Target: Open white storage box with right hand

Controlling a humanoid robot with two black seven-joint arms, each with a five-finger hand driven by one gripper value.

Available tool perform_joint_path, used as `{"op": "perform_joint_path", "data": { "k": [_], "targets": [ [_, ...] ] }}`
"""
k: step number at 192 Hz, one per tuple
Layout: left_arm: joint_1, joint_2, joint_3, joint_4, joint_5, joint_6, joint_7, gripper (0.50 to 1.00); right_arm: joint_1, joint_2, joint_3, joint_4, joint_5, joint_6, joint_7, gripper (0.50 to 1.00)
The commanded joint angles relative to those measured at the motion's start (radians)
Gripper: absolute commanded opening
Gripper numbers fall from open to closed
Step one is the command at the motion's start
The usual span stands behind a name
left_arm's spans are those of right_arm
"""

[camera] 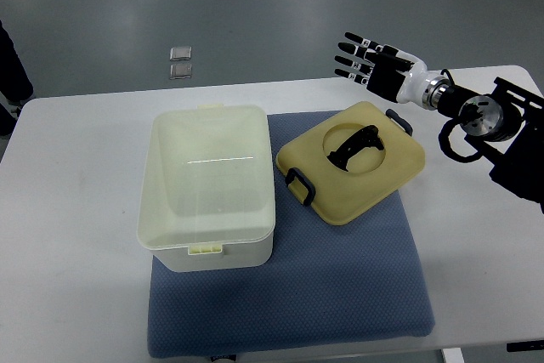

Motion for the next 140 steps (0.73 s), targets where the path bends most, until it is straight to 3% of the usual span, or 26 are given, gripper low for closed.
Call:
{"op": "perform_joint_path", "data": {
  "k": [1, 140],
  "targets": [
    [0.000, 0.000, 0.000, 0.000, 0.000, 0.000, 0.000, 1.000, -0.003, 0.001, -0.001, 0.001, 0.000, 0.029, 0.000, 0.928],
    [0.000, 0.000, 0.000, 0.000, 0.000, 0.000, 0.000, 1.000, -0.010, -0.002, 0.002, -0.001, 0.017, 0.075, 0.000, 0.928]
  ]
}}
